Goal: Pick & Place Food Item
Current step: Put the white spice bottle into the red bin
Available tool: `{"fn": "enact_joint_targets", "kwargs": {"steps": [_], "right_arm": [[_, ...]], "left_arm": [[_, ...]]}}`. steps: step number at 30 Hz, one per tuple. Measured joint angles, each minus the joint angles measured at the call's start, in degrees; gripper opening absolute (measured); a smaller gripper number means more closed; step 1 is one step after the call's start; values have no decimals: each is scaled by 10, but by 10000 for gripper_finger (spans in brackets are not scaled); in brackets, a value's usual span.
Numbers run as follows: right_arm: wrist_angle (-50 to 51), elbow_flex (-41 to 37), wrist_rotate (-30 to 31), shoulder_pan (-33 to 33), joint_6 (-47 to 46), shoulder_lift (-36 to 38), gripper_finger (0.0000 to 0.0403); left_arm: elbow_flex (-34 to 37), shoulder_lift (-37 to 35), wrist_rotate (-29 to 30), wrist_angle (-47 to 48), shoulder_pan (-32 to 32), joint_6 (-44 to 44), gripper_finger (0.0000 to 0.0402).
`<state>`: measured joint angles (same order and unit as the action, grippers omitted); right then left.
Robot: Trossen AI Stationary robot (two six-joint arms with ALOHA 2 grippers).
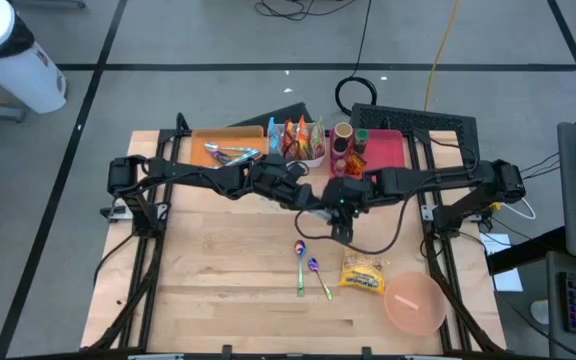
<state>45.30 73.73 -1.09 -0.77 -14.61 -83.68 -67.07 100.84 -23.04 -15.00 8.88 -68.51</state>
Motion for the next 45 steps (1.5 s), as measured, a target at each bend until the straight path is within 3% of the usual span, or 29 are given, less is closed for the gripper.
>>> {"fn": "enact_joint_targets", "kwargs": {"steps": [5,14,20,25,36,45], "right_arm": [[0,0,2,-1,2,0,189],[-3,-1,2,-1,16,0,192],[-16,-1,-16,-1,15,5,265],[-28,-1,-23,-1,18,5,297],[-41,-1,-22,-1,20,13,291],[-30,-1,17,4,21,101,291]], "left_arm": [[0,0,-10,9,1,-4,248],[0,0,-14,21,1,24,245],[0,0,-11,18,1,77,240],[0,0,-8,21,1,87,206],[0,0,-17,27,1,100,206],[0,1,-51,17,21,110,206]]}}
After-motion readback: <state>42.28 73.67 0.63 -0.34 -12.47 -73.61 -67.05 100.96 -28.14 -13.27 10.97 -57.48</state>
